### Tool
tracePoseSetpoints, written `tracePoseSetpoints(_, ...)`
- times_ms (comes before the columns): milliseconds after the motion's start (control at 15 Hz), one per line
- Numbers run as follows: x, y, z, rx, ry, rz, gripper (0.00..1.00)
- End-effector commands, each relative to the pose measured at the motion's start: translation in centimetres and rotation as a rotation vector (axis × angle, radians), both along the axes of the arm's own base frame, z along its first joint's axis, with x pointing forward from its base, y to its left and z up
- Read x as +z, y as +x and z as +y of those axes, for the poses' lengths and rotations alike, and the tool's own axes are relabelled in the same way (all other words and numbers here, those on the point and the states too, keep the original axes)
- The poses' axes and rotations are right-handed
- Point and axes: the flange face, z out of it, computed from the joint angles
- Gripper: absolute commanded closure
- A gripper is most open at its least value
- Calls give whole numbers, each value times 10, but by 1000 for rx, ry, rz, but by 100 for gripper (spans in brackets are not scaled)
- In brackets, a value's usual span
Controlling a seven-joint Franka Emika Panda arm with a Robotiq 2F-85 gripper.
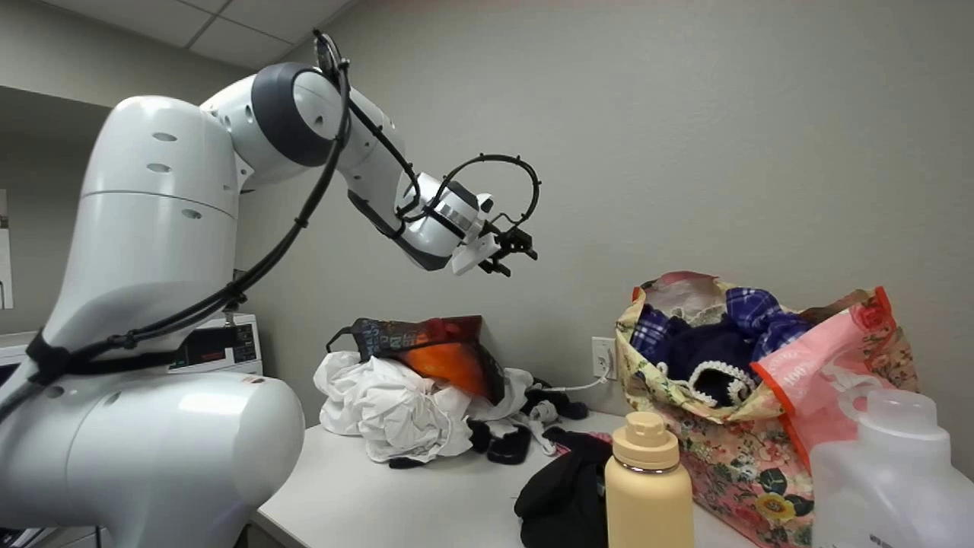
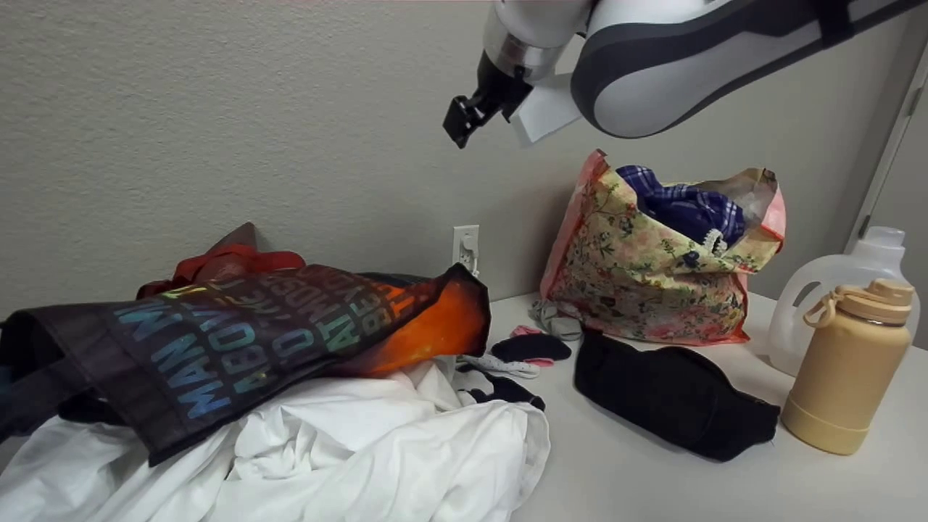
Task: Move the yellow bottle to the right side of the table and move the bag to the left
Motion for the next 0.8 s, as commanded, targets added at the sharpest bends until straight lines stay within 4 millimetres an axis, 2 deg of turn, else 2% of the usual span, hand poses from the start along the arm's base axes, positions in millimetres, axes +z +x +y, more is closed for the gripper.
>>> tracePoseSetpoints(0, -11, -21, -39, -28, 4, 142, 0)
tracePoseSetpoints(133, -22, -25, -56, -42, 3, 233, 0)
tracePoseSetpoints(333, -29, -29, -76, -52, 12, 330, 0)
tracePoseSetpoints(733, -30, -38, -98, -45, 35, 428, 0)
